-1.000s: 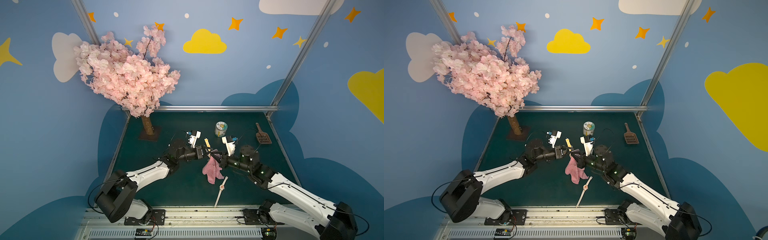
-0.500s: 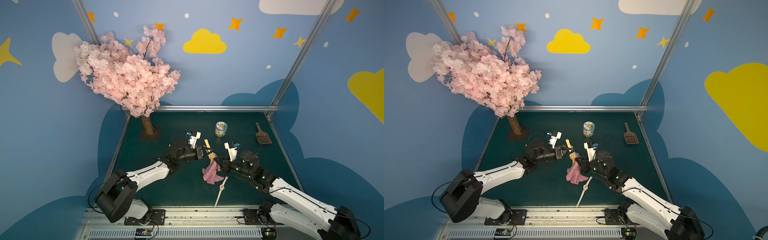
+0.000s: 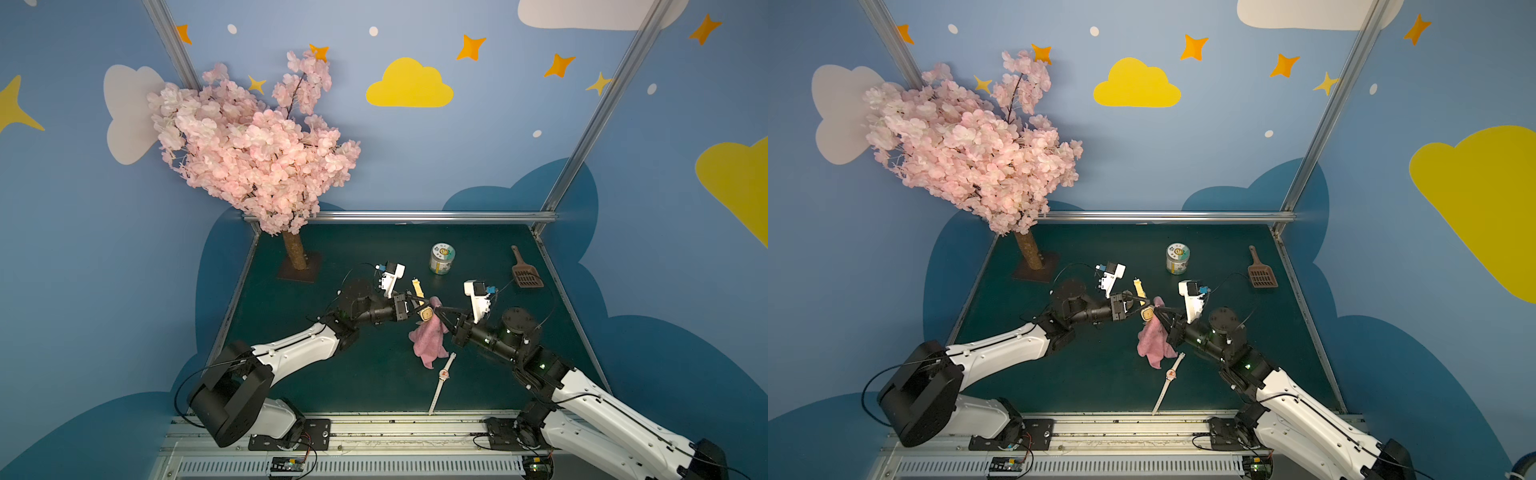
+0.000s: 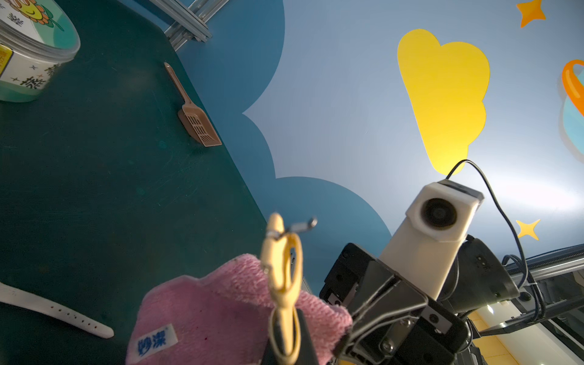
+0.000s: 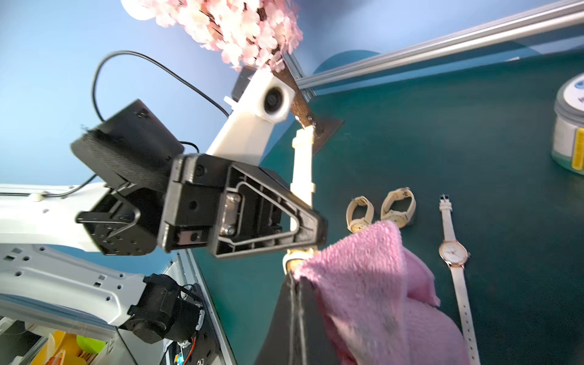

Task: Wipe the watch dial
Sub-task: Wipe the watch.

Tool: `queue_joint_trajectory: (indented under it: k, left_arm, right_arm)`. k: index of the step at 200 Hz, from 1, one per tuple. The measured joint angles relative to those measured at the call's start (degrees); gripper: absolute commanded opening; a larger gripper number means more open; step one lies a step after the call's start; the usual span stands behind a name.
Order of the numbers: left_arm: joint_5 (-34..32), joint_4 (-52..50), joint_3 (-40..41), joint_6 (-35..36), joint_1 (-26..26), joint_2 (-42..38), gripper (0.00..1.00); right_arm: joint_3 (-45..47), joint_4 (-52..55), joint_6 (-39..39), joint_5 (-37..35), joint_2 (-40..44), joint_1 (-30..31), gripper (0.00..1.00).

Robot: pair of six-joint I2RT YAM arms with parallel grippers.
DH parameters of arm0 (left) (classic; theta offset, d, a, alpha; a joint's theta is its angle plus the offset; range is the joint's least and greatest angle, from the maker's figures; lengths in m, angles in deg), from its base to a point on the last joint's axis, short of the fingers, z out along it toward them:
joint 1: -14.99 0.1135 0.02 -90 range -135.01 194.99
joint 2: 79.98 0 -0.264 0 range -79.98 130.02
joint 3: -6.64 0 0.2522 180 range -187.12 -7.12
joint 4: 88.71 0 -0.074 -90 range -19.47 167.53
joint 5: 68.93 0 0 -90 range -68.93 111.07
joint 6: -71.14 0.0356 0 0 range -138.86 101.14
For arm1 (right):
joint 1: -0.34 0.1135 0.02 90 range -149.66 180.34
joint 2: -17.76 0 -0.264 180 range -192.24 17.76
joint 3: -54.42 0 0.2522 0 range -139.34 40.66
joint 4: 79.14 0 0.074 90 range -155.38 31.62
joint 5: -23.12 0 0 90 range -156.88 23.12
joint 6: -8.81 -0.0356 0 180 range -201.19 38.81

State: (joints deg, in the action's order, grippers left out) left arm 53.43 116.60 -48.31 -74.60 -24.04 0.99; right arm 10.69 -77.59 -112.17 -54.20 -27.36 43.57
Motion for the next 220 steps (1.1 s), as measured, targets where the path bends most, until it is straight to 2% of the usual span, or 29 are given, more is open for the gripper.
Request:
queue_joint_trajectory:
  k: [72,157,182,220]
  left_arm:
    - [-1.1,-1.1,0.3,0.2,0.4,0.0,0.03]
    - [-2.1,-1.9,0.5,0.2,0.4,0.0,0.03]
    - [-2.2,-1.9,0.5,0.2,0.4,0.0,0.03]
    - [-1.4,-1.0,0.5,0.2,0.2,-0.2,0.03]
  right_arm:
    - [-0.2,-4.7,-0.1,6.5,-10.3,0.1,0.00]
    - [1.7,-5.6,-0.1,6.2,-10.6,0.2,0.00]
    - [1.7,-2.5,-0.1,4.5,-9.7,0.2,0.00]
    - [2.6,4.2,-0.5,-4.1,-1.6,0.4,0.00]
